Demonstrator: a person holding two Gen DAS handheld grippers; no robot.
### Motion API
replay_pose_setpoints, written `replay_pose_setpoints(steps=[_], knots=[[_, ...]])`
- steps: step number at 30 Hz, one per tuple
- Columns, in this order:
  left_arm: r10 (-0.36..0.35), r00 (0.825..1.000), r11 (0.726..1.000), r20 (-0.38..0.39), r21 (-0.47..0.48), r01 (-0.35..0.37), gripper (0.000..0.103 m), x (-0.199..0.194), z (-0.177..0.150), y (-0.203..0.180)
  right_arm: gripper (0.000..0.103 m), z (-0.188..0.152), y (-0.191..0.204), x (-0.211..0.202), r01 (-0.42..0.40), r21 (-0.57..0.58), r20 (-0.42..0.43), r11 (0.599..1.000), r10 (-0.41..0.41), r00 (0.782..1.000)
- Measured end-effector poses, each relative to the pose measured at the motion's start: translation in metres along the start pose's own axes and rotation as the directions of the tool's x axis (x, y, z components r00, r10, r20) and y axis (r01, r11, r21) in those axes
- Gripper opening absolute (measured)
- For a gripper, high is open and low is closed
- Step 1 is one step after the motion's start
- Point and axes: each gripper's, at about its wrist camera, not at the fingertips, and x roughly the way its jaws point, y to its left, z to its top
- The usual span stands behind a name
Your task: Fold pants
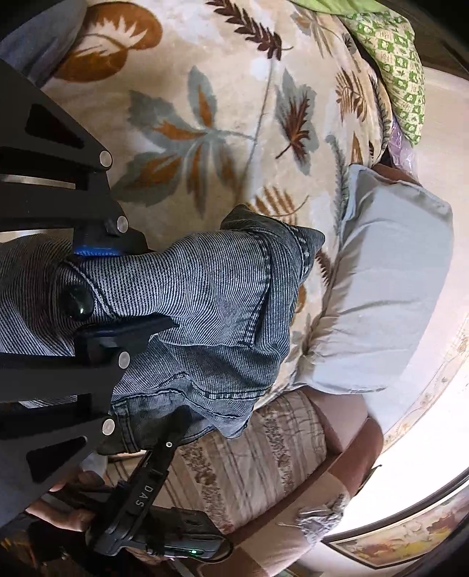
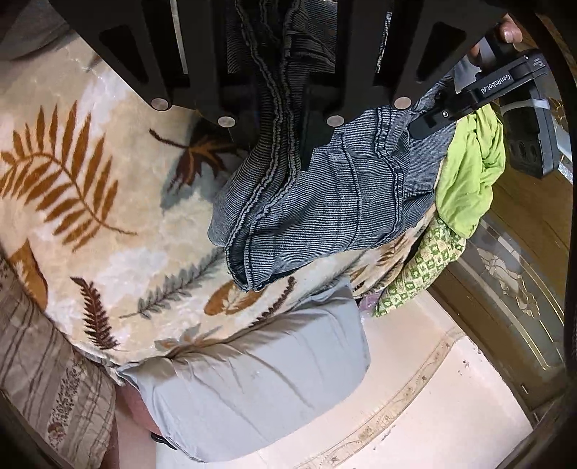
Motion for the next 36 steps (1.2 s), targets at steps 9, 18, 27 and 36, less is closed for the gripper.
replay_pose_setpoints(steps=[9,18,27,36], knots=[[0.003,0.999,1.0,0.035,-0.005,-0.003,0.026,-0.02,0.053,0.001,0.016,0.043,0.028,0.003,-0.024,-0.033,0.024,0.999,0.025,0.999],[0.038,0.999,0.999,0.011,-0.018,-0.037,0.026,0.007,0.11,0.018,0.016,0.091,0.037,0.042,-0.067,-0.057,0.005,0.996,0.067,0.998],[0.031,0.998,0.995,-0.048,-0.089,-0.035,0.026,0.105,0.142,0.055,0.016,0.109,0.001,0.119,-0.077,-0.009,-0.049,0.997,0.076,0.996],[0.074,0.985,0.977,-0.154,-0.187,-0.102,0.043,0.187,0.132,0.09,0.023,0.088,-0.051,0.188,-0.029,0.106,-0.195,0.994,0.05,0.98]])
